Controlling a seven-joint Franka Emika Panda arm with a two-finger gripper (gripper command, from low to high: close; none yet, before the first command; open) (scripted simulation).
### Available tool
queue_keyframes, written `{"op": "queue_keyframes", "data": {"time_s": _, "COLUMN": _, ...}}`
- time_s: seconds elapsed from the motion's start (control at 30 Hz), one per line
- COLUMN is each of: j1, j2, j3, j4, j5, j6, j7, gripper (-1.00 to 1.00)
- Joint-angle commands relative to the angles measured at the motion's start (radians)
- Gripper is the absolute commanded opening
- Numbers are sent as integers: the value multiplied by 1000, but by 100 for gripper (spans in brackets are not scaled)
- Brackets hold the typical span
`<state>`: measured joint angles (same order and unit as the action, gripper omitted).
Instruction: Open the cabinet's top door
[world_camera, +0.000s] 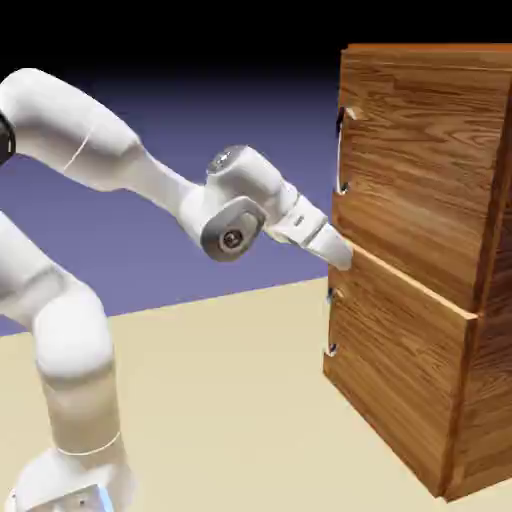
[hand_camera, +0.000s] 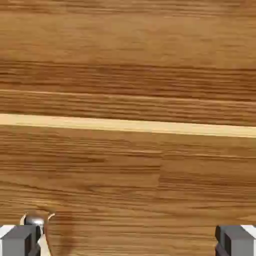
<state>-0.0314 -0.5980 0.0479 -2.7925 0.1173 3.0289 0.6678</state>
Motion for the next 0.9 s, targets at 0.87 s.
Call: {"op": "queue_keyframes", "data": {"time_s": 0.87, "j1": -434, "j2": -280, "j3": 479, "j4": 175, "j5": 1174, "j6": -81, "j7": -733, "gripper": 0}}
